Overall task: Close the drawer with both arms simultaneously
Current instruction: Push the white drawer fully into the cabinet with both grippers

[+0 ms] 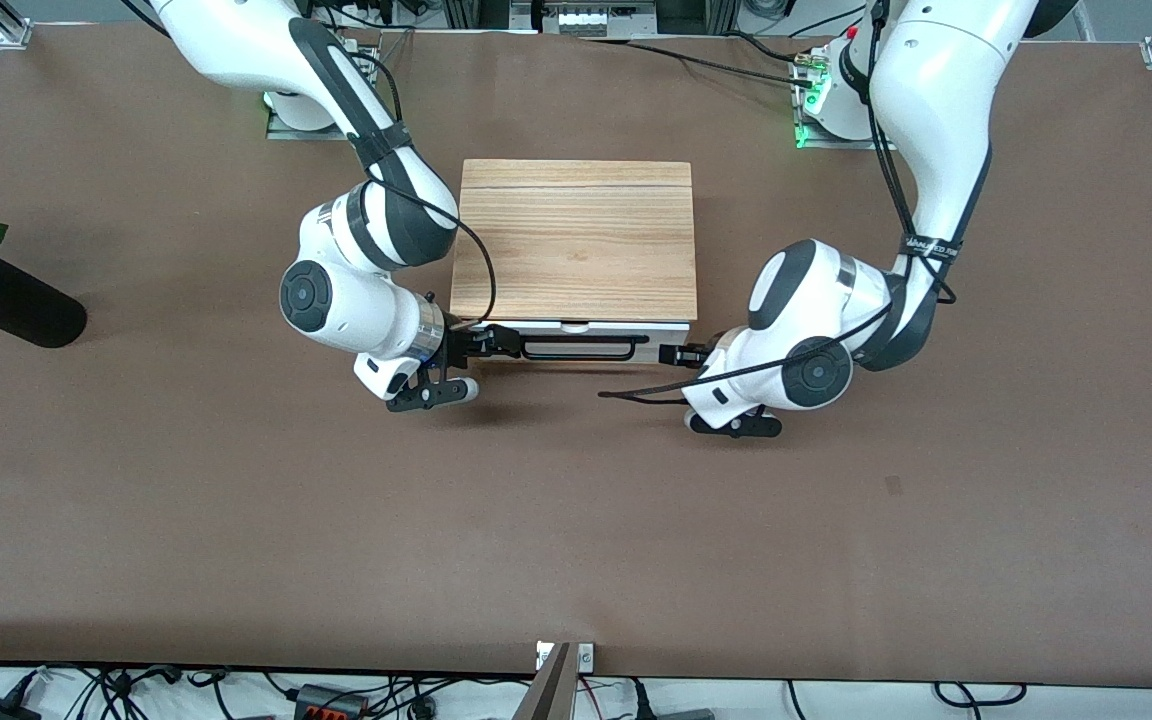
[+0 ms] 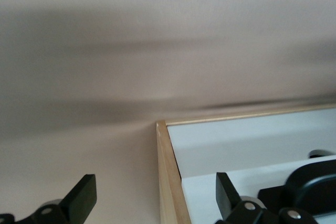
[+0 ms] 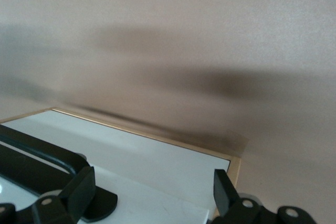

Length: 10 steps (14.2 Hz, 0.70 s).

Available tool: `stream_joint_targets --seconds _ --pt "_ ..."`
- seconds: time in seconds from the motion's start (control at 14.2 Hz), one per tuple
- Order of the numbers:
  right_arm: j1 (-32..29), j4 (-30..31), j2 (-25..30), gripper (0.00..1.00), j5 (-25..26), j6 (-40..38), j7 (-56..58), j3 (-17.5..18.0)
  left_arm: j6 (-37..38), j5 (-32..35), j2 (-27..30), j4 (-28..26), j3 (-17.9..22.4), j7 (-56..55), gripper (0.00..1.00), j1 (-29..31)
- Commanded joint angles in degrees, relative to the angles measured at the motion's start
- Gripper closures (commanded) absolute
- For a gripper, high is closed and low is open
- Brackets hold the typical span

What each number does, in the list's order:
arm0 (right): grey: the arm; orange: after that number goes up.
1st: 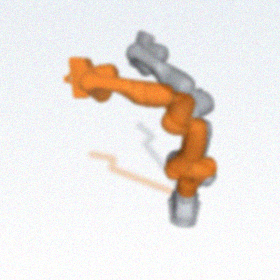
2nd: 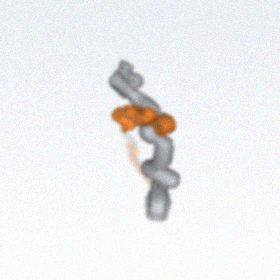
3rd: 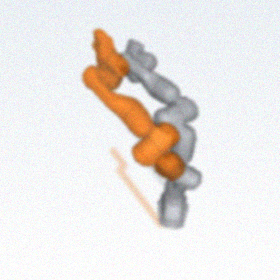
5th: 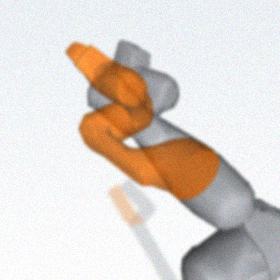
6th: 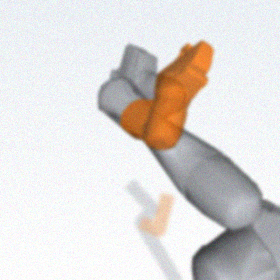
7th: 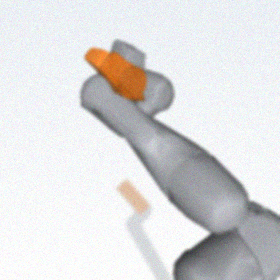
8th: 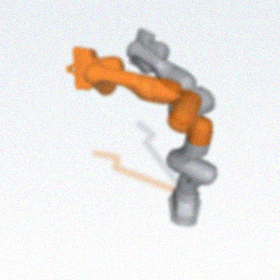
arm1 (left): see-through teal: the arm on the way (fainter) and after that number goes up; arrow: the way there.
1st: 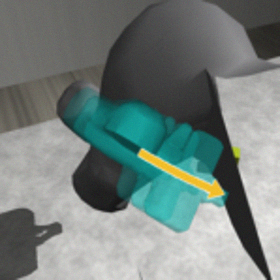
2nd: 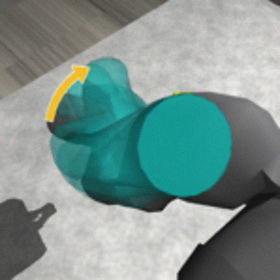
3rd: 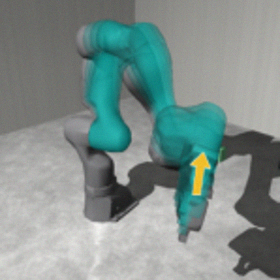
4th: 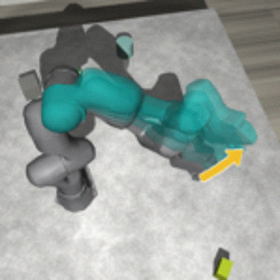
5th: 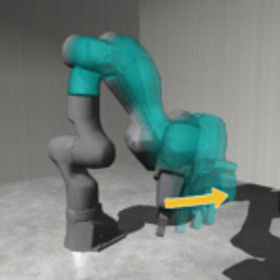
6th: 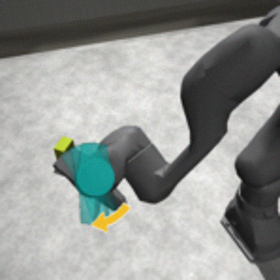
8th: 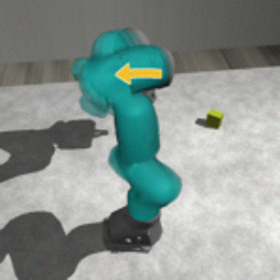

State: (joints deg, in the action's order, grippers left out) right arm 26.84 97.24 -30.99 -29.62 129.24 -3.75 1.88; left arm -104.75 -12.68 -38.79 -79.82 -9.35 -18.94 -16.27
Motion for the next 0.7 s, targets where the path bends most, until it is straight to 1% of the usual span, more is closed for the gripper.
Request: stream_joint_targets --seconds 0.0,0.21,0.35,0.49,0.63 --pt "0.8 0.5 1.2 0.0 -0.9 -2.9 0.4 -0.2 1.4 -0.9 0.6 3.6 0.1 0.4 0.0 1.7" --pt "0.8 0.4 1.2 0.0 -0.7 -4.2 0.4 -0.2 1.9 -0.2 3.0 4.9 0.5 0.1 0.0 2.6" --pt "0.8 0.5 1.2 0.0 -0.7 -5.0 0.4 -0.2 4.8 -0.2 4.7 4.9 0.1 0.6 0.0 5.1" --pt "0.7 0.4 1.1 0.0 -0.6 -7.0 0.4 -0.3 7.1 -0.1 6.8 4.9 0.4 0.6 0.0 6.2" --pt "0.5 0.1 1.1 0.0 -0.4 -7.1 0.4 -0.3 10.2 0.2 9.0 4.9 0.6 0.6 0.0 7.0"
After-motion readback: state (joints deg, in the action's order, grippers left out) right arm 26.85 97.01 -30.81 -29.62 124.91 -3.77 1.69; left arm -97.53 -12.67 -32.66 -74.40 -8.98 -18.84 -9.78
